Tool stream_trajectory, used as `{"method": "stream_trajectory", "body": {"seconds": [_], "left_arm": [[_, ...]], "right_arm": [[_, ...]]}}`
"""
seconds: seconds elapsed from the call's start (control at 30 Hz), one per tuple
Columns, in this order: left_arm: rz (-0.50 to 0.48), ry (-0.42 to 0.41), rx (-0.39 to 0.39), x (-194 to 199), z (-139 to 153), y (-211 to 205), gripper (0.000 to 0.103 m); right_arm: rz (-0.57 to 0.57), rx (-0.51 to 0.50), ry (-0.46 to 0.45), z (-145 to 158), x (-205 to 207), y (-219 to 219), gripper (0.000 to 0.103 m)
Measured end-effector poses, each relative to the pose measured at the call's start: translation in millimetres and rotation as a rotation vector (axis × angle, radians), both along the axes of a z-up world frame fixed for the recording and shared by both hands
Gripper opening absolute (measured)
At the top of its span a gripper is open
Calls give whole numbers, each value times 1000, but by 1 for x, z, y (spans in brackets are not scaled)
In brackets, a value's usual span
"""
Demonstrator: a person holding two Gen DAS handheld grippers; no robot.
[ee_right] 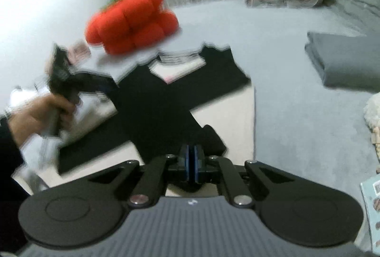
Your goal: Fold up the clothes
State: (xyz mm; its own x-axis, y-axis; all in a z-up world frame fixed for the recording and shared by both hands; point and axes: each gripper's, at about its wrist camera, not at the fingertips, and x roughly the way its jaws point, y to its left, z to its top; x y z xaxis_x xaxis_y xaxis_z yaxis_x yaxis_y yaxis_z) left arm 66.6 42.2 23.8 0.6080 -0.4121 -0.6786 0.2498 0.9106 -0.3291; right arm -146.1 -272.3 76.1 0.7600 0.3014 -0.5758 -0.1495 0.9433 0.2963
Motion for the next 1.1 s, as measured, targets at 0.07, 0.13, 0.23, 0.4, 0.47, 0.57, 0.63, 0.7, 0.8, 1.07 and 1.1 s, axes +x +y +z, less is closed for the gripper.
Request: {"method": "stream_trajectory", "body": {"seconds": [0.07,0.13,0.23,0.4,0.47,0.57,0.63,0.7,0.8,1.07,1.1], "left_arm": [[1,-1,9,-2,0,-1,34],[2,0,7,-3,1,1,34],[5,3,-3,-4,1,4,34],[4,1,3,-4,1,3,34],[6,5,-3,-3,1,4,34],[11,10,-24,-3,1,9,34],[10,12,-29,-3,1,11,34],[7,11,-24,-4,1,12,34],[2,20,-12,-4,2,14,34],[1,17,-35,-6,20,34,40],[12,7,-58,-6,23,40,44]], "right_arm": [[-37,20,20,-5,-5,-3,16],[-51,36,81,-22,-3,-6,31],[-66,63,136,-36,3,-7,34],[-77,99,193,-50,9,-1,33],[-67,86,169,-43,6,3,7],[-79,107,112,-26,-5,3,7],[-104,147,70,-16,-17,0,7],[-120,185,66,-16,-25,2,7],[-129,180,119,-34,-23,10,7],[-137,80,102,-35,-24,18,8],[-130,56,80,-32,-24,19,15]]}}
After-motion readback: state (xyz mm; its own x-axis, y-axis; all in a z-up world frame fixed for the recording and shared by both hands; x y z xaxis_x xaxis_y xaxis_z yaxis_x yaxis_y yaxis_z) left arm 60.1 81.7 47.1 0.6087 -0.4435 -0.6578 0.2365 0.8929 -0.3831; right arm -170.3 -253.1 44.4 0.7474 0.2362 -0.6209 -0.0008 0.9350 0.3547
